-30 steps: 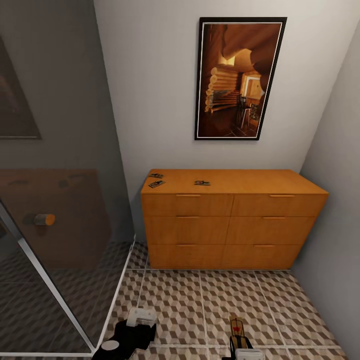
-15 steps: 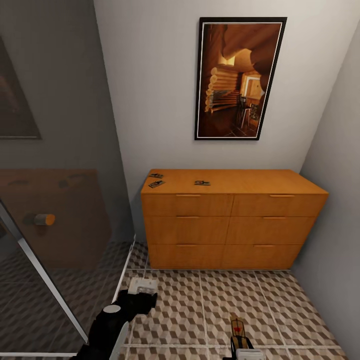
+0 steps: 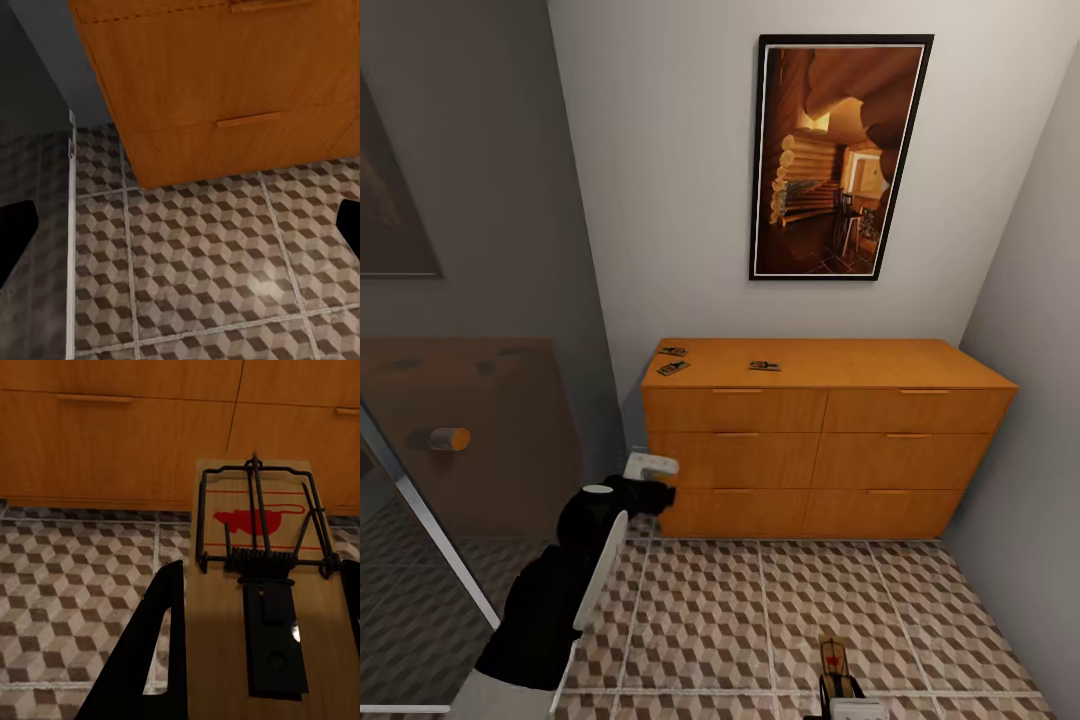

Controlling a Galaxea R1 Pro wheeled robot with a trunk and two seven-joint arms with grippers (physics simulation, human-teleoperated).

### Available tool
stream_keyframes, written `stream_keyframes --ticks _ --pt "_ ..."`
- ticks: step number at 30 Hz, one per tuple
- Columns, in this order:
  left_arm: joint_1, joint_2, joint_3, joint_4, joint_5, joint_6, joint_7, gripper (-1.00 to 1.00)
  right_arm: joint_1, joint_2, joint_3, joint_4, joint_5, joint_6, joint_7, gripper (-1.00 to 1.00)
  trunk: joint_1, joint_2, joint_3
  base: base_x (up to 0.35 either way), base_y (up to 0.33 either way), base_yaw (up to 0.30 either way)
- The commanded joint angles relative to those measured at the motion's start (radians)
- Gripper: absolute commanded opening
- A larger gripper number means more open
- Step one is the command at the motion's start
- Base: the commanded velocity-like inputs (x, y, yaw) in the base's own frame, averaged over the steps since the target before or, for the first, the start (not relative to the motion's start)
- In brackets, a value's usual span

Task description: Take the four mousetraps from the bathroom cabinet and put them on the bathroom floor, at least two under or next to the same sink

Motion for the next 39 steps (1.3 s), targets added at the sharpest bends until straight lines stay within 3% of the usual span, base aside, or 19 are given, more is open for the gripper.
stream_keyframes --ticks 1,4,10,17,23,39 --pt "-0.028 0.000 -0.001 0.009 0.003 0.008 0.006 1.00 -0.001 0.000 0.009 0.001 -0.006 0.003 -0.002 -1.00 0.000 -0.001 -0.001 0.000 0.000 0.000" --pt "-0.143 0.000 -0.001 0.068 0.005 0.018 0.007 1.00 -0.001 0.000 0.009 0.000 -0.006 0.030 0.000 -1.00 0.000 -0.001 -0.001 0.000 0.000 0.000" --pt "-0.322 -0.001 0.007 0.170 0.006 0.023 0.008 1.00 -0.001 -0.001 0.009 0.000 -0.006 0.049 0.002 -1.00 0.000 -0.001 -0.001 0.000 0.000 0.000" --pt "-0.463 -0.001 0.030 0.242 0.007 0.025 0.009 1.00 -0.001 -0.002 0.009 0.000 -0.006 0.051 0.003 -1.00 0.000 -0.001 -0.001 0.000 0.000 0.000" --pt "-0.502 -0.001 0.036 0.264 0.007 0.026 0.009 1.00 -0.001 -0.002 0.009 0.000 -0.006 0.052 0.003 -1.00 0.000 -0.001 -0.001 0.000 0.000 0.000" --pt "-0.508 0.011 0.028 0.286 0.007 0.028 -0.003 1.00 -0.001 0.000 0.009 0.000 -0.006 0.051 0.003 -1.00 0.000 -0.001 -0.006 0.000 0.000 0.000"
